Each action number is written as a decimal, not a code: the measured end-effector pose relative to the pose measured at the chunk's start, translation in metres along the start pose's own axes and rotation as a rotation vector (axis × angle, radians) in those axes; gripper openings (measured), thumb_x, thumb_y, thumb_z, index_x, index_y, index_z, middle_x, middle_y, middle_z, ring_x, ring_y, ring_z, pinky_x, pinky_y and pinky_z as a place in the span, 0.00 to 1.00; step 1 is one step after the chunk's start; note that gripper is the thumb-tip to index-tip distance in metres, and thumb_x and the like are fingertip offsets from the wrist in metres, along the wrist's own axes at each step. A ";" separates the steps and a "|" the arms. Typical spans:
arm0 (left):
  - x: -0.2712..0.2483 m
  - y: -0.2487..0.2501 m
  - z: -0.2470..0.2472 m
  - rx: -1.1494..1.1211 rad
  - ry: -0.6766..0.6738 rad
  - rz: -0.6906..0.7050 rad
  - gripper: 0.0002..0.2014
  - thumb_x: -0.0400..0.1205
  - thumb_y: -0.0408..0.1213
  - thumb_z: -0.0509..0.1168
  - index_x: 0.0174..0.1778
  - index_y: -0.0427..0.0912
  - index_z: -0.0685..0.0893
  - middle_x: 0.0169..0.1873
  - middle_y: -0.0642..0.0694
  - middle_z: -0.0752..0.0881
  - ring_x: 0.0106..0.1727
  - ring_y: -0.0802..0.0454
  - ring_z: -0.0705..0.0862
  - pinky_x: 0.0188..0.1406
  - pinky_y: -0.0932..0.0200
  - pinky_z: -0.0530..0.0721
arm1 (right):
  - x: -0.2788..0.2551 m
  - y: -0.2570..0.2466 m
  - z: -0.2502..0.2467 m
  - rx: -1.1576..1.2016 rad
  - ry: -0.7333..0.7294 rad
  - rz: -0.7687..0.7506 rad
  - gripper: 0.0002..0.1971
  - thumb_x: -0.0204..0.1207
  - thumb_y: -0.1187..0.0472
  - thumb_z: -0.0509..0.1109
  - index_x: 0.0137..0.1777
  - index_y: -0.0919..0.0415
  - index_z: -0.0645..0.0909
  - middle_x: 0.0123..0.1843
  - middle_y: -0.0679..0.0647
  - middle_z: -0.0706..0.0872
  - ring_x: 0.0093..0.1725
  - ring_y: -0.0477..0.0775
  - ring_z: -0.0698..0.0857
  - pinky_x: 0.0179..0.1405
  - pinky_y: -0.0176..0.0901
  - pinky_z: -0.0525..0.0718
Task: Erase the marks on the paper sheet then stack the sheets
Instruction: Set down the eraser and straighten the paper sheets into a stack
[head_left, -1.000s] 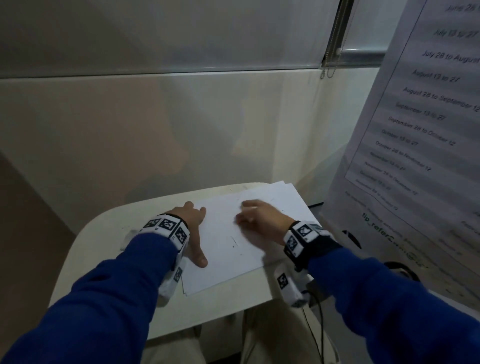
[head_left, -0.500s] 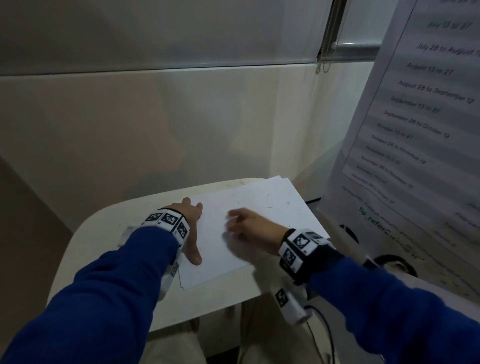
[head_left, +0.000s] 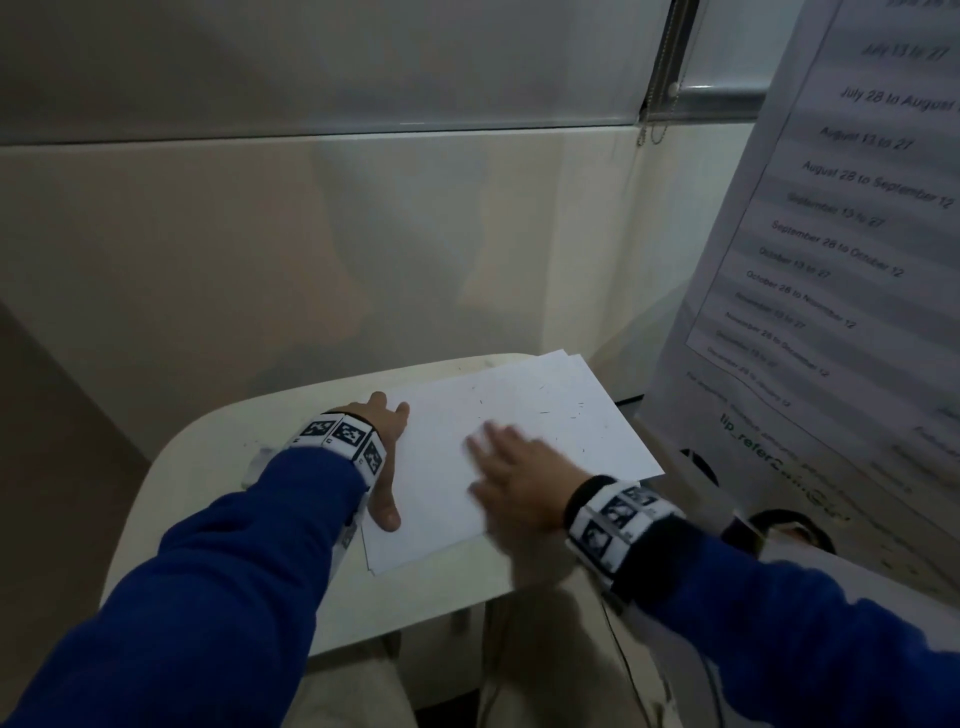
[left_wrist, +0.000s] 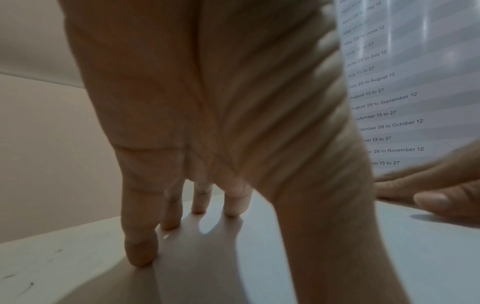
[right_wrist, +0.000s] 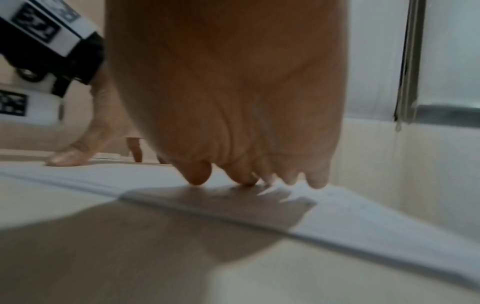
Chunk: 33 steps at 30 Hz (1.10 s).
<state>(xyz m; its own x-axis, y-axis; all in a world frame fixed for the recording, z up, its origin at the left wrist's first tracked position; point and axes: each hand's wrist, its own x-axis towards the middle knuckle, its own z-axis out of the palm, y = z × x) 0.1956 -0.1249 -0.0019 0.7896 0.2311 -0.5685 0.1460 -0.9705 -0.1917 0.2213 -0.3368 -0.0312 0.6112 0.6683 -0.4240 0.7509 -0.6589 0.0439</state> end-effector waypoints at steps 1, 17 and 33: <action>-0.001 -0.001 0.002 0.003 0.003 0.002 0.81 0.51 0.62 0.87 0.88 0.50 0.35 0.88 0.46 0.43 0.87 0.40 0.56 0.79 0.35 0.69 | -0.002 0.016 -0.002 0.055 0.019 0.113 0.32 0.89 0.44 0.46 0.88 0.55 0.43 0.89 0.56 0.36 0.87 0.61 0.39 0.84 0.62 0.46; -0.008 0.006 0.003 0.048 0.048 -0.020 0.80 0.54 0.58 0.87 0.88 0.47 0.33 0.88 0.44 0.41 0.87 0.40 0.55 0.79 0.41 0.67 | -0.013 0.035 -0.004 0.134 0.016 0.133 0.37 0.87 0.38 0.40 0.87 0.57 0.33 0.88 0.55 0.31 0.87 0.59 0.35 0.86 0.62 0.43; -0.017 0.020 -0.006 0.096 0.036 -0.047 0.74 0.61 0.51 0.87 0.88 0.50 0.34 0.87 0.39 0.49 0.85 0.36 0.60 0.75 0.39 0.72 | -0.012 -0.004 0.011 0.148 0.082 -0.084 0.31 0.87 0.41 0.41 0.87 0.45 0.39 0.84 0.47 0.27 0.82 0.55 0.28 0.82 0.62 0.36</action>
<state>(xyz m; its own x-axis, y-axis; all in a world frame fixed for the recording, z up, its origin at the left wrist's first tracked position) 0.1893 -0.1485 0.0088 0.8046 0.2721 -0.5279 0.1273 -0.9472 -0.2942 0.2080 -0.3465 -0.0365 0.5709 0.7448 -0.3456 0.7588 -0.6394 -0.1245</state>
